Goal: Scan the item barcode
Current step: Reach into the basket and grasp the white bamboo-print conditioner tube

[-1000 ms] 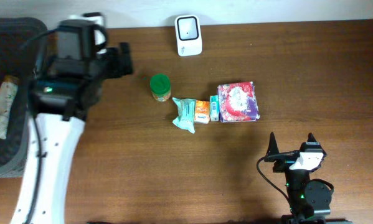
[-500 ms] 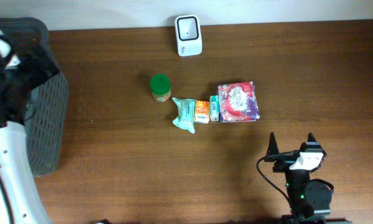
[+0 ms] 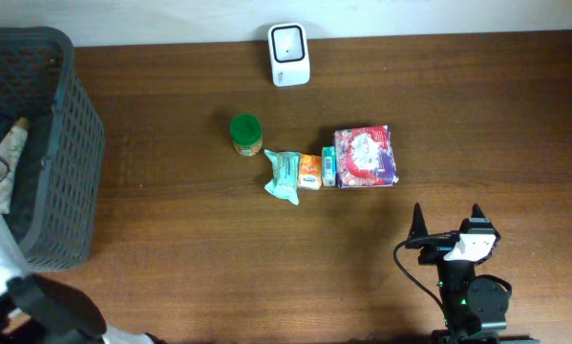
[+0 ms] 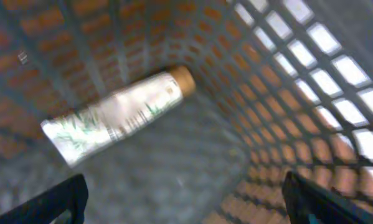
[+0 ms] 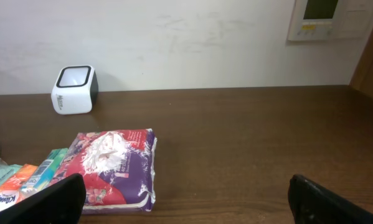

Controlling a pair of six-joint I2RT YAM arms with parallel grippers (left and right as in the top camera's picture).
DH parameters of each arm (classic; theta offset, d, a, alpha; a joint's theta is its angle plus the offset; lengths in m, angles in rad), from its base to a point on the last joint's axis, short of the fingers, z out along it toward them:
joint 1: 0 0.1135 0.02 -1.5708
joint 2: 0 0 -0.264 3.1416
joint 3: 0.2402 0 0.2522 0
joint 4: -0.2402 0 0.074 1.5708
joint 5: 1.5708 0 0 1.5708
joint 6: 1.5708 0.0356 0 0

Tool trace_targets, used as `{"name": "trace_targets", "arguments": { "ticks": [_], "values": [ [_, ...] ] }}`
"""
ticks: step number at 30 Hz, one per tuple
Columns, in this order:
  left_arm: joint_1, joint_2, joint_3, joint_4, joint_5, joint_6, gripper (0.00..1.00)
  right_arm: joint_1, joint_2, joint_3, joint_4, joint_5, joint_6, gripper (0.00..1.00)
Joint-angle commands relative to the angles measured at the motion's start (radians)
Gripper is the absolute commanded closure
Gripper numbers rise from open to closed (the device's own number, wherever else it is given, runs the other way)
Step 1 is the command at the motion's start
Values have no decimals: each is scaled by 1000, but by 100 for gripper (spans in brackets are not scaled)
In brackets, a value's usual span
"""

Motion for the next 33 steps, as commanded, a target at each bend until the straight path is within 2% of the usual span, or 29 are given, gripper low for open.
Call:
{"name": "trace_targets", "arguments": {
  "ticks": [1, 2, 5, 9, 12, 14, 17, 20, 21, 25, 28, 32, 33],
  "values": [
    [5, 73, 1, 85, -127, 266, 3, -6, -6, -9, -3, 2, 5, 1],
    [5, 100, 1, 108, -147, 368, 4, -6, -6, -9, -3, 2, 5, 2],
    [4, 171, 1, 115, -194, 570, 5, -6, -6, -9, -3, 2, 5, 1],
    [2, 241, 1, 110, -215, 738, 15, -6, -6, -9, -3, 2, 5, 1],
    [0, 285, 1, 111, -216, 861, 14, -6, -6, -9, -3, 2, 5, 2],
    [2, 327, 1, 119, -220, 953, 16, -6, -6, -9, -3, 2, 5, 2],
    [3, 377, 1, 181, -244, 990, 16, -6, -6, -9, -3, 2, 5, 1],
    [3, 426, 1, 204, -242, 1056, 27, -6, -6, -9, -3, 2, 5, 1],
    [6, 439, 1, 211, -242, 1064, 27, -6, -6, -9, -3, 2, 5, 1],
    [10, 480, 1, 249, -241, 1063, 27, -6, -6, -9, -3, 2, 5, 2],
    [13, 505, 1, 274, -241, 1063, 34, -6, -6, -9, -3, 2, 5, 1],
    [52, 558, 1, 271, -253, 1056, 36, -6, -6, -9, -3, 2, 5, 1],
    [63, 565, 1, 270, -252, 1041, 42, -6, -6, -9, -3, 2, 5, 1]
  ]
}}
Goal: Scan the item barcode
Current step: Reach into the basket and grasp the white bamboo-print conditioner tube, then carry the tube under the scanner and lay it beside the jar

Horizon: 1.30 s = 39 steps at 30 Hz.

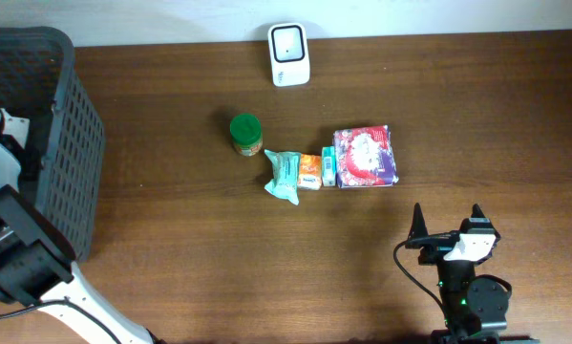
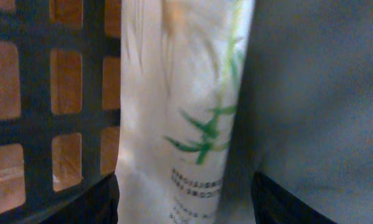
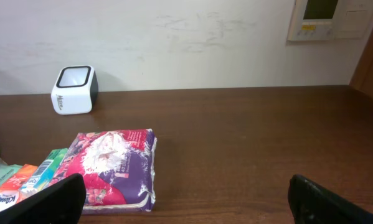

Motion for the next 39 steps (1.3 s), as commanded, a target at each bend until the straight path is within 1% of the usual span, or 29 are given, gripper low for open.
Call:
{"name": "trace_targets", "arguments": {
  "ticks": [1, 2, 4, 5, 6, 8, 11, 12, 14, 15, 16, 18, 19, 21, 24, 25, 27, 28, 32, 33, 34, 35, 36, 39],
  "values": [
    [46, 67, -2, -11, -14, -25, 50, -6, -6, -9, -3, 2, 5, 2],
    [50, 66, -2, -11, -13, -43, 58, -6, -6, -9, -3, 2, 5, 1],
    [53, 66, -2, -29, -1, -45, 80, -6, -6, -9, -3, 2, 5, 2],
    [51, 64, -2, -46, 32, -48, 89, -6, -6, -9, -3, 2, 5, 2],
    [47, 63, -2, -57, 51, -73, 93, -6, -6, -9, -3, 2, 5, 2],
    [33, 45, -1, -90, 69, -183, 100, -6, -6, -9, -2, 2, 5, 2],
    [6, -24, -1, -138, 82, -375, 100, -6, -6, -9, -3, 2, 5, 1],
    [0, -53, -1, -153, 110, -394, 100, -6, -6, -9, -3, 2, 5, 2],
    [-17, -144, -1, -180, 248, -412, 100, -6, -6, -9, -3, 2, 5, 2],
    [-27, -208, -1, -192, 342, -437, 100, -6, -6, -9, -3, 2, 5, 1],
    [-32, -268, -1, -201, 391, -506, 100, -6, -6, -9, -3, 2, 5, 2],
    [-31, -362, -1, -209, 429, -625, 100, -6, -6, -9, -3, 2, 5, 2],
    [-32, -454, -1, -210, 500, -651, 100, -6, -6, -9, -3, 2, 5, 1],
    [-31, -563, -1, -210, 599, -655, 100, -6, -6, -9, -3, 2, 5, 2],
    [-31, -739, -1, -210, 666, -808, 100, -6, -6, -9, -3, 2, 5, 1],
    [-32, -794, -1, -211, 716, -830, 100, -6, -6, -9, -3, 2, 5, 1],
    [-51, -890, -1, -210, 862, -830, 100, -6, -6, -9, -3, 2, 5, 2],
    [-75, -921, -1, -210, 896, -830, 100, -6, -6, -9, -3, 2, 5, 1],
    [-280, -978, -1, -233, 907, -830, 100, -6, -6, -9, -3, 2, 5, 1],
    [-360, -972, -2, -270, 895, -830, 100, -6, -6, -9, -3, 2, 5, 2],
    [-410, -964, -2, -307, 874, -830, 100, -6, -6, -9, -3, 2, 5, 1],
    [-456, -953, -2, -349, 840, -830, 100, -6, -6, -9, -3, 2, 5, 1],
    [-524, -930, -2, -414, 770, -830, 100, -6, -6, -9, -3, 2, 5, 1],
    [-667, -853, -2, -529, 633, -831, 100, -6, -6, -9, -3, 2, 5, 2]
  ]
}}
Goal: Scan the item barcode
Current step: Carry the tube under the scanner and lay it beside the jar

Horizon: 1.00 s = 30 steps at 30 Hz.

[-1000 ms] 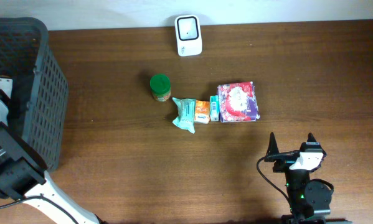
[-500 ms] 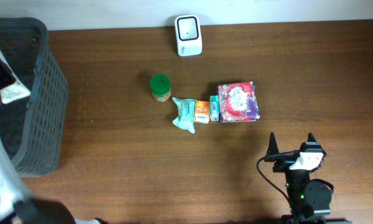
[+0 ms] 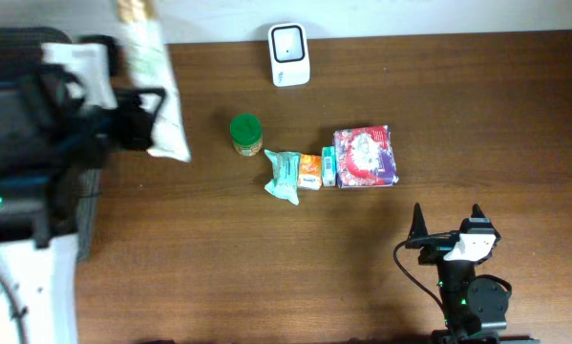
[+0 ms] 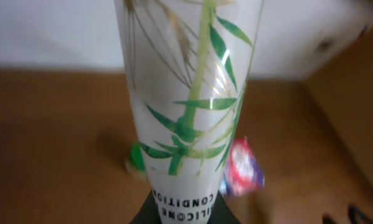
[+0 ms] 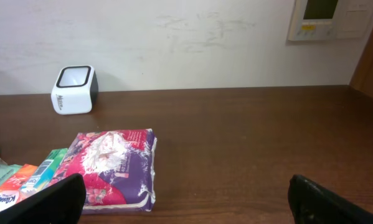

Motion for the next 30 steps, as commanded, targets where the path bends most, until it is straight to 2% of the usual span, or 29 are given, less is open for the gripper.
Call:
{"name": "trace_targets", "arguments": {
  "ticks": [1, 5, 8, 19, 23, 27, 29, 30],
  "values": [
    [-138, 90, 17, -71, -164, -5, 100, -6, -6, -9, -3, 2, 5, 1],
    [-220, 226, 17, -138, -457, -234, 100, -6, -6, -9, -3, 2, 5, 1],
    [-230, 336, 17, -143, -502, -344, 100, -6, -6, -9, -3, 2, 5, 2],
    [-230, 695, 17, -101, -506, -332, 100, -6, -6, -9, -3, 2, 5, 1],
    [-235, 773, 17, -95, -506, -274, 100, -6, -6, -9, -3, 2, 5, 1],
    [-254, 819, 17, -74, -502, -273, 99, -6, -6, -9, -3, 2, 5, 1],
    [-261, 819, 17, -61, -501, -277, 96, -6, -6, -9, -3, 2, 5, 1],
    [-266, 819, 17, -55, -498, -277, 90, -6, -6, -9, -3, 2, 5, 1]
  ]
}}
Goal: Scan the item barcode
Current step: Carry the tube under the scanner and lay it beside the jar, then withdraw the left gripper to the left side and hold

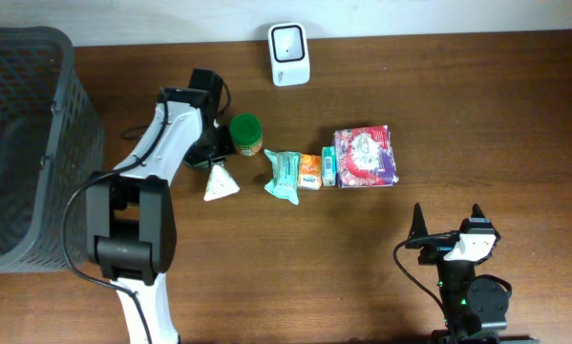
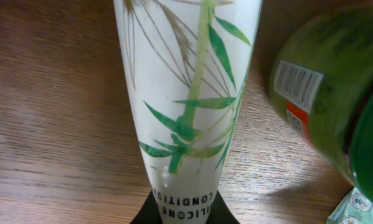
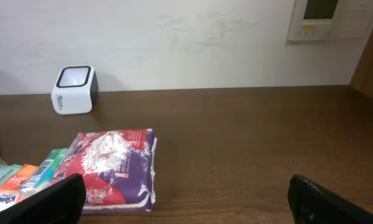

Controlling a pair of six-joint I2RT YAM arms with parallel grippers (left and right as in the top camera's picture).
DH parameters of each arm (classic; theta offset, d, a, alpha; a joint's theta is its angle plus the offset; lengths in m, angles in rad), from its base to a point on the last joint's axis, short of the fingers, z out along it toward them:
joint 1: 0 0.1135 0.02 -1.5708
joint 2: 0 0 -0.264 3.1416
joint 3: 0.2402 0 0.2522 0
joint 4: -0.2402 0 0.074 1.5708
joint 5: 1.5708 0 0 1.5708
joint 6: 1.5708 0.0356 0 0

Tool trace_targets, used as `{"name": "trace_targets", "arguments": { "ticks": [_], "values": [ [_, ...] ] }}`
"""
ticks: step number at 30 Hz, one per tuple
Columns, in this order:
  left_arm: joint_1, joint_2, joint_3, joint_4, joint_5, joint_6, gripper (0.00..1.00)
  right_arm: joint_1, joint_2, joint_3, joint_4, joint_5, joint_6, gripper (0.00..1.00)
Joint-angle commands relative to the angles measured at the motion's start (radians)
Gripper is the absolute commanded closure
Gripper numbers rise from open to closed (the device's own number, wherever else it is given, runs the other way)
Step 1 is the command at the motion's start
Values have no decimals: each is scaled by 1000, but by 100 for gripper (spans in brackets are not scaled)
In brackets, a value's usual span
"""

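A white tube with green bamboo leaves (image 2: 189,93) is in my left gripper (image 2: 185,210), which is shut on its near end. In the overhead view the tube (image 1: 219,182) is low at the tabletop, just left of the green-lidded jar (image 1: 246,134), with the left gripper (image 1: 215,156) over its back end. Whether it rests on the wood cannot be told. No barcode shows on the tube's visible face. The white scanner (image 1: 288,41) stands at the back edge, also visible as the scanner (image 3: 73,89) from the right. My right gripper (image 3: 186,205) is open and empty at the front right.
A dark mesh basket (image 1: 71,143) fills the left end of the table. Right of the jar lie a teal pack (image 1: 284,175), an orange packet (image 1: 309,170), a slim teal box (image 1: 328,165) and a purple pack (image 1: 365,156) in a row.
My left gripper held the tube high over the table's back left beside the basket. Now it is down at the tabletop next to the green jar, still shut on the tube. The right arm is unchanged.
My left gripper was open inside the basket above the lying tube. Then it was close around the tube on the basket floor. Then it held the tube up outside the basket. Now the tube is low beside the green jar, still gripped.
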Motion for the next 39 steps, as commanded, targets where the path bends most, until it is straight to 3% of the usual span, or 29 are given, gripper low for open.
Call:
{"name": "trace_targets", "arguments": {
  "ticks": [1, 4, 5, 7, 17, 22, 29, 36, 37, 39],
  "values": [
    [-17, -3, 18, 21, -3, 14, 87, -6, -6, -9, -3, 2, 5, 1],
    [-38, -3, 18, 34, -3, 15, 72, -6, -6, -9, -3, 2, 5, 1],
    [-43, -4, 19, 39, 1, 16, 54, -6, -6, -9, -3, 2, 5, 1],
    [-40, -4, 53, 11, 4, 16, 47, -6, -6, -9, -3, 2, 5, 1],
    [27, -6, 598, -487, -1, 16, 41, -6, -6, -9, -3, 2, 5, 2],
    [40, -9, 794, -668, 7, 116, 32, -6, -6, -9, -3, 2, 5, 2],
    [40, -166, 765, -668, 11, 175, 27, -6, -6, -9, -3, 2, 5, 2],
    [40, -423, 433, -668, -46, 166, 18, -6, -6, -9, -3, 2, 5, 1],
    [40, -439, 398, -667, -48, 165, 8, -6, -6, -9, -2, 2, 5, 1],
    [40, -448, 356, -659, -97, 111, 6, -6, -6, -9, -3, 2, 5, 1]
  ]
}}
